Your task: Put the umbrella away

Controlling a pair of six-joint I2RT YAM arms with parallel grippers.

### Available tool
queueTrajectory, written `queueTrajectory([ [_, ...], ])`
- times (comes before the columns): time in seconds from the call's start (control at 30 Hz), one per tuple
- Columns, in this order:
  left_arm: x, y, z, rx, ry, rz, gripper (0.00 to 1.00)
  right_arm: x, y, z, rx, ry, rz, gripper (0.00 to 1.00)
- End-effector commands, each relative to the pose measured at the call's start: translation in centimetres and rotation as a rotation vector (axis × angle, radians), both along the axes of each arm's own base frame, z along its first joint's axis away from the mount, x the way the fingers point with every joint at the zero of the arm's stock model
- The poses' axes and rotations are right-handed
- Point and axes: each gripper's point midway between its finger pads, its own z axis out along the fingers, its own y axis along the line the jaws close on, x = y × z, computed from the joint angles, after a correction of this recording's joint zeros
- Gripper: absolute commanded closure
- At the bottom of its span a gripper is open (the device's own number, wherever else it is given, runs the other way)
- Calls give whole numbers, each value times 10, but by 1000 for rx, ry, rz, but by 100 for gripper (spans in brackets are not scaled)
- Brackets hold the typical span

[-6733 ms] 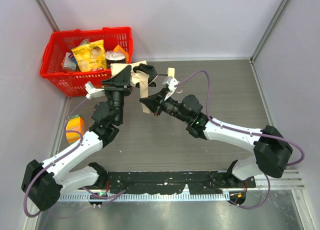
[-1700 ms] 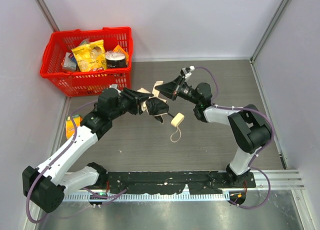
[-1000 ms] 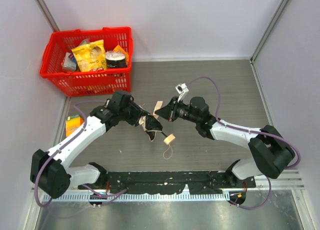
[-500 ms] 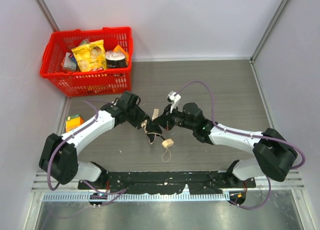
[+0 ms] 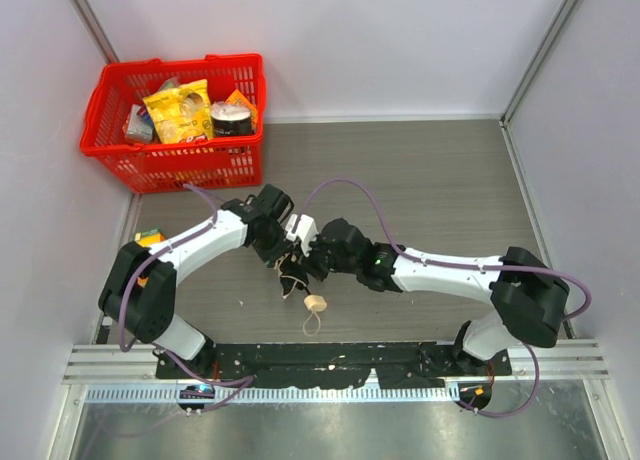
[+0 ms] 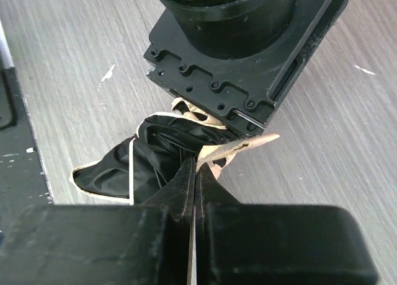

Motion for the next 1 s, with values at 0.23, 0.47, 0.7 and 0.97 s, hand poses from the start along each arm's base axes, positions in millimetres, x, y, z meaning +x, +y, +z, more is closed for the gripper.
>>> queueTrajectory([
  [0.23, 9, 24, -29, 71, -82, 105, 100, 9, 21, 140, 617, -247, -220, 99],
  [0.47, 7, 24, -28, 82, -44, 57, 100, -21, 29, 163, 563, -402, 10, 99],
  [0.7, 14, 21, -23, 107, -43, 4, 100, -51, 45, 140, 423, -454, 219, 99],
  [0.97, 23, 36, -14, 261, -126, 40, 100, -39, 69, 139, 344, -539, 225, 99],
])
